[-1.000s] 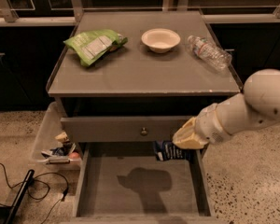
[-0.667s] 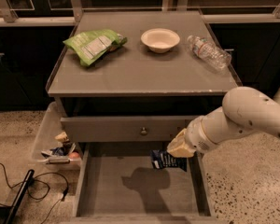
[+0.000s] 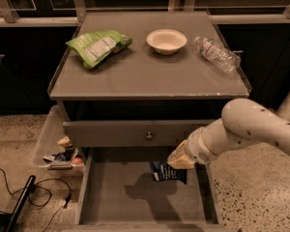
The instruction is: Place rxbar blueberry into middle drawer
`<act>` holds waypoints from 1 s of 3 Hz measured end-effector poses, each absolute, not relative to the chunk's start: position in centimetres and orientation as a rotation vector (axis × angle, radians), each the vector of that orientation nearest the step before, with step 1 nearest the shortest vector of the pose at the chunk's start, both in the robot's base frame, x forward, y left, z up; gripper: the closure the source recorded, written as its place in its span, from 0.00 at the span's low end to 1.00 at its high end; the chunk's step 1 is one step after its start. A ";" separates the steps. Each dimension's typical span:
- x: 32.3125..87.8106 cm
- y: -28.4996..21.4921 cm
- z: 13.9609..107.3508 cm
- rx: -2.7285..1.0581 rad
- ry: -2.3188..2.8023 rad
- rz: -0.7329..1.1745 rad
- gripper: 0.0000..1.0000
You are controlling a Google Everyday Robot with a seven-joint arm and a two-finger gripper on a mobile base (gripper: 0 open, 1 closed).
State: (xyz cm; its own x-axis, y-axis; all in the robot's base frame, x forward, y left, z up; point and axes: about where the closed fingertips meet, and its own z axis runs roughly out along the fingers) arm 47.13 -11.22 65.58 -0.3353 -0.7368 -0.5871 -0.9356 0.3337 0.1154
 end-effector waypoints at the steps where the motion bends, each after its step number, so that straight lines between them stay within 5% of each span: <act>1: 46.6 -8.8 59.1 -1.446 2.197 0.716 1.00; 3: 47.0 -4.4 47.6 -1.403 2.196 0.826 1.00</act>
Offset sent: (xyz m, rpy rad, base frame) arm -0.0047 0.0806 -0.2141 0.1190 0.1596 -0.0006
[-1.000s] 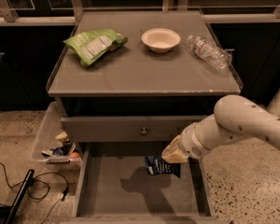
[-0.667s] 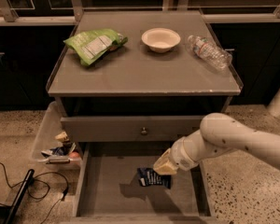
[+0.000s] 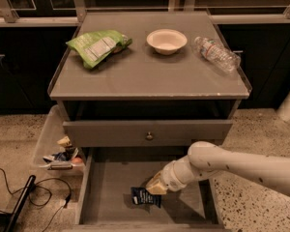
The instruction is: Place rxbar blueberry into middle drawer
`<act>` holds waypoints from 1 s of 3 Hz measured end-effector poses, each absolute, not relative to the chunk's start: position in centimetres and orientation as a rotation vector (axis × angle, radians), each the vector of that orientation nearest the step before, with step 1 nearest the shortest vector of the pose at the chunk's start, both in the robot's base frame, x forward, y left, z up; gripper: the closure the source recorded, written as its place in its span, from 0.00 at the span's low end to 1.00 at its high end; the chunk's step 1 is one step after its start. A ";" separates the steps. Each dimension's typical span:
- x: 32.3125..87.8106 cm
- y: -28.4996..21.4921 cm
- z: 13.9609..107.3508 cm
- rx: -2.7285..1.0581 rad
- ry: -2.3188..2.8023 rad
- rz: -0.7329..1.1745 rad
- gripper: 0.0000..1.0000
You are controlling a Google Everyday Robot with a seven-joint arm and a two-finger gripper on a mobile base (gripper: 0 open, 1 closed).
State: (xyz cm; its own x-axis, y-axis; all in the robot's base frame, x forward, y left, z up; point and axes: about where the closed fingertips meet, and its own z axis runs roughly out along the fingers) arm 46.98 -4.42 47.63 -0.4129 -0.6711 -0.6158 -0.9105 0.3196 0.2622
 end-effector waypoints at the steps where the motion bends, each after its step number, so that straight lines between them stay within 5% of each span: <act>1: 48.0 -4.4 43.8 -1.356 2.198 0.809 1.00; 3: 50.4 -8.9 37.9 -1.216 2.289 0.711 1.00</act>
Offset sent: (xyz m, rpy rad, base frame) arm 0.0473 -0.0542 -0.1147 -0.0580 -0.0447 -0.1826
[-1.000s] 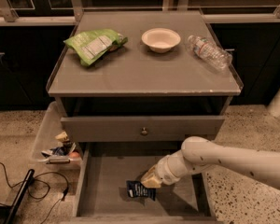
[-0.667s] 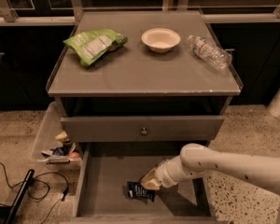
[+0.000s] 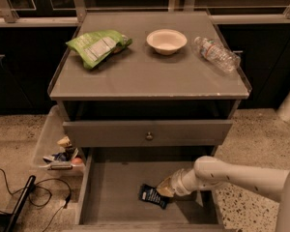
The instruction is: Place rxbar blueberry into middle drawer
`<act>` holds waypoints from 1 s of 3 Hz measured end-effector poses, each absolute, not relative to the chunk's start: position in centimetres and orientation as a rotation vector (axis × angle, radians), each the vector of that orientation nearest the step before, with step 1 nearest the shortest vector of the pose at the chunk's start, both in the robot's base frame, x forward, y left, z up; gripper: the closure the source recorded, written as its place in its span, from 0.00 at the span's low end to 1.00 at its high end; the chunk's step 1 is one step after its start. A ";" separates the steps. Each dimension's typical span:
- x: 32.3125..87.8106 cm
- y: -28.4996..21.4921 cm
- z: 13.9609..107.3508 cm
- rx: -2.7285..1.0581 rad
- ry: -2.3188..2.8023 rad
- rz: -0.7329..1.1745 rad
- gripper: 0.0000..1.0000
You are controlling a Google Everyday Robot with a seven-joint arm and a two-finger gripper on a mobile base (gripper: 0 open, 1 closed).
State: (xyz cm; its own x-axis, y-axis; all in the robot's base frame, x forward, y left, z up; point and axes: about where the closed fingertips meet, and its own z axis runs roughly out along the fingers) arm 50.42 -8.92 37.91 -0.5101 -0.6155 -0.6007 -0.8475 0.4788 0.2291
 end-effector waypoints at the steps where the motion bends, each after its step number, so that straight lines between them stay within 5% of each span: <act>1: 50.4 -9.0 37.8 -1.214 2.291 0.710 0.81; 3: 50.4 -9.0 37.8 -1.214 2.291 0.710 0.35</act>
Offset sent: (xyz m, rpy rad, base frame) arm 0.0001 -0.0006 -0.0011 -0.0007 0.0006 -0.0016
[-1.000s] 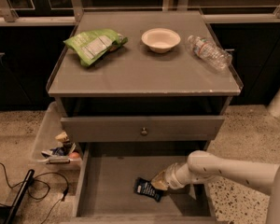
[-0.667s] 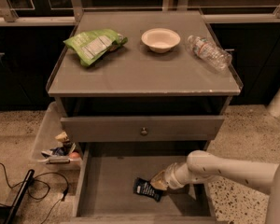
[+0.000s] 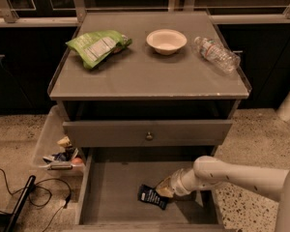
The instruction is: Place rxbar blueberry into middle drawer
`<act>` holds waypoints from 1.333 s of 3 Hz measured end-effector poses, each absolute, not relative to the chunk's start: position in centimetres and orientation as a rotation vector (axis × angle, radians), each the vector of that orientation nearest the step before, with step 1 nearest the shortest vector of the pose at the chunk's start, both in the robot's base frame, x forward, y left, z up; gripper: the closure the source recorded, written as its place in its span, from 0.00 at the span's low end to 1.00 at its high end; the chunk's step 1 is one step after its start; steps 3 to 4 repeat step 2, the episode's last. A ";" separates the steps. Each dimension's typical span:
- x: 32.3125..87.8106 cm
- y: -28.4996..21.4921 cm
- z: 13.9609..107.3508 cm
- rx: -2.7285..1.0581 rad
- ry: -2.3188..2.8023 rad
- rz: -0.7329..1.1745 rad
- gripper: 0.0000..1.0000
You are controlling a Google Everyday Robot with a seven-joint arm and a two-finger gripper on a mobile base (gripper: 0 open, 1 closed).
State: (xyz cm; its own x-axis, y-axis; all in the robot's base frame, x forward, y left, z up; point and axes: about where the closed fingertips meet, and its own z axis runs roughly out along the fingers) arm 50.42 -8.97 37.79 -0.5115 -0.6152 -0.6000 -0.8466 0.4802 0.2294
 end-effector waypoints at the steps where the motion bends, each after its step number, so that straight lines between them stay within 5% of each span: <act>1: 50.4 -9.0 37.8 -1.214 2.291 0.710 0.12; 2: 50.4 -9.0 37.8 -1.214 2.291 0.710 0.00; 4: 50.4 -9.0 37.8 -1.214 2.291 0.710 0.00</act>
Offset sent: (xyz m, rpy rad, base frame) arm 0.0000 0.0000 0.0000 0.0000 0.0000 0.0000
